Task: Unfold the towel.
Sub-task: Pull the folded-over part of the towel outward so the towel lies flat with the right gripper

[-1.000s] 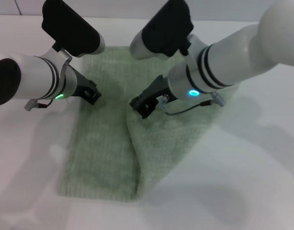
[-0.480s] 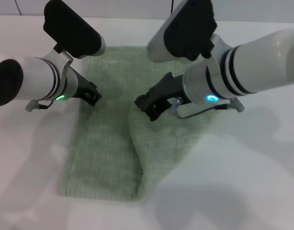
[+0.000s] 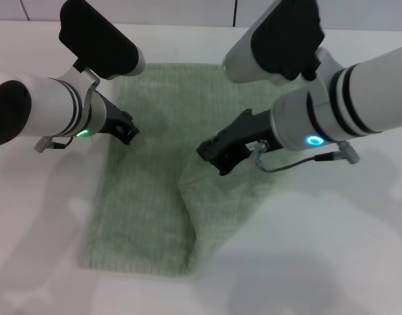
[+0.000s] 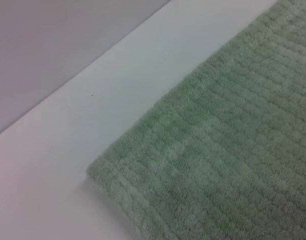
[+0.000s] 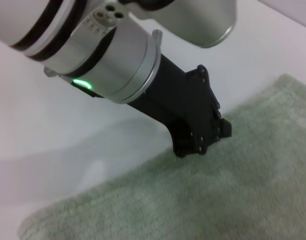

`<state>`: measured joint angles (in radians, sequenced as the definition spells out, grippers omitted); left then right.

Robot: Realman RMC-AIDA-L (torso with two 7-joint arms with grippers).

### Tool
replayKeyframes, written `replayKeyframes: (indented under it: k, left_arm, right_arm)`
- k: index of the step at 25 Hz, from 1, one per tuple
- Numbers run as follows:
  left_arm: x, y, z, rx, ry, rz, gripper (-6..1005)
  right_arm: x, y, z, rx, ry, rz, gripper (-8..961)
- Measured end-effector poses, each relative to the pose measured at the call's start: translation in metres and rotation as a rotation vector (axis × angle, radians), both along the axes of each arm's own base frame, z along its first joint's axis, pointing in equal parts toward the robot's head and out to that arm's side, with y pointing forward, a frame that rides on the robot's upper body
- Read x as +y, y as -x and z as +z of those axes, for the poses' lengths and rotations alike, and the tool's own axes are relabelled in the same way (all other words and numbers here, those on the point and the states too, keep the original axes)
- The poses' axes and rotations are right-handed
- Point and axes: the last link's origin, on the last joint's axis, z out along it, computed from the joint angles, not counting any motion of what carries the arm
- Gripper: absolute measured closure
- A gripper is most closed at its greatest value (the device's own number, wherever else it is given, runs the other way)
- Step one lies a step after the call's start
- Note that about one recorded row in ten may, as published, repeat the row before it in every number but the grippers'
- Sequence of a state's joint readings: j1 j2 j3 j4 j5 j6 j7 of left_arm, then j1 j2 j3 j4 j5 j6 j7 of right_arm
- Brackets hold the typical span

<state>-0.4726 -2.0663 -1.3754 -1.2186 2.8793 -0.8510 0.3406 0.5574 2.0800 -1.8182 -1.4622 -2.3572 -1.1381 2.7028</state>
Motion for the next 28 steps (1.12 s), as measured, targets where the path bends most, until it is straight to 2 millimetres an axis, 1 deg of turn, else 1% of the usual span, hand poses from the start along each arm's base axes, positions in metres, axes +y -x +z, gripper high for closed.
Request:
replayKeyframes:
  k: [4,10,18,28]
  left_arm:
    - [0.0,0.0,0.0,0.0,0.001,-0.001,939]
    - [0.0,-0.002,-0.002,0.0,0.004,-0.003,937]
    - [-0.001,-0.002,-0.002,0.0,0.005,-0.003,935]
    - [-0.002,0.001,-0.002,0.003,0.008,0.007,932]
  right_arm:
    - [-0.003,-0.002,0.007,-0.025,-0.004,-0.043,955]
    - [-0.011,-0.007,0.012,-0.064,0.013,-0.075,955]
    - [-0.024,-0.007,0.024,-0.093,0.053,-0.104,954]
    - [-0.041,-0.007,0.034,-0.144,0.114,-0.127,955]
